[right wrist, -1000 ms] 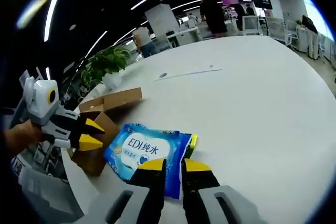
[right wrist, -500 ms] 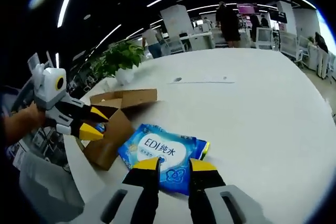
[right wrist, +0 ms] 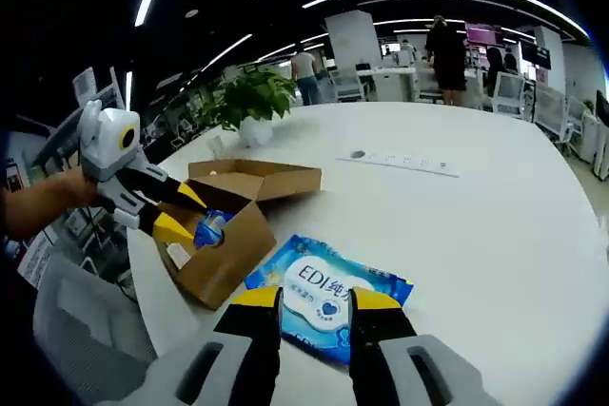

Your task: Operate the shoe box by opening the lid, removing the specified soft item, and placing it in the target area until the item is outside and the box remains undamaged.

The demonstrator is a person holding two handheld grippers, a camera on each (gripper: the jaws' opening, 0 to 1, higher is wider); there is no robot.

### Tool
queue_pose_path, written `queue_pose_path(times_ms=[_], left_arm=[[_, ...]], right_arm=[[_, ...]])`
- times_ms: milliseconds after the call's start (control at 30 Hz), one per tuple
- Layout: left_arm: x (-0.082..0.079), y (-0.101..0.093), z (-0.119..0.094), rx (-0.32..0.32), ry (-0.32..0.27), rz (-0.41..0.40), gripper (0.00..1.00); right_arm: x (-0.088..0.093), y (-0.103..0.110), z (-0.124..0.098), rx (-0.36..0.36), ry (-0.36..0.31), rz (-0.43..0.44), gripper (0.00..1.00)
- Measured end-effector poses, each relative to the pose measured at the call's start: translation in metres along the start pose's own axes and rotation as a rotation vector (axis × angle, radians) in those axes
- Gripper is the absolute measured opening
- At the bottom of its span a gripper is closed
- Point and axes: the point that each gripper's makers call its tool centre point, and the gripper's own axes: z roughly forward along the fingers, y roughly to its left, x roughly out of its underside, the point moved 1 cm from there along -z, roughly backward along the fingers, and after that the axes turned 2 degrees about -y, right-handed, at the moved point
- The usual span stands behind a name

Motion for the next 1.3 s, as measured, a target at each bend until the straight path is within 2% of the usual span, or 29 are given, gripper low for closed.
queue_pose_path(times_ms=[167,233,400,533,567,600,700,1033,1300], left_arm=[[0.011,0.010,-0.006,0.002,0.009,0.001,0.33],[0.018,0.018,-0.008,-0.017,0.030,0.011,0.32],[0.028,0.031,-0.011,-0.027,0.037,0.020,0.31],[0.034,0.037,-0.010,0.003,0.047,0.038,0.30],[0.035,0.038,-0.010,0.015,0.045,0.039,0.30],[0.036,0.039,-0.008,0.051,0.034,0.052,0.30],[0.037,0.040,-0.006,0.086,0.028,0.043,0.29],[0.042,0.047,0.007,0.108,0.055,0.119,0.28],[0.048,0.050,0.015,0.136,0.076,0.113,0.26]], right_arm=[[-0.007,0.017,0.010,-0.039,0.002,-0.046,0.26],[-0.010,0.022,0.014,-0.050,0.004,-0.060,0.26],[-0.016,0.038,0.025,-0.087,0.005,-0.105,0.27],[-0.022,0.051,0.034,-0.109,0.008,-0.147,0.27],[-0.029,0.064,0.044,-0.133,0.013,-0.204,0.27],[-0.029,0.065,0.045,-0.135,0.013,-0.211,0.27],[-0.032,0.073,0.052,-0.149,0.026,-0.257,0.27],[-0.041,0.099,0.084,-0.181,0.036,-0.380,0.25],[-0.040,0.114,0.110,-0.202,0.058,-0.445,0.24]])
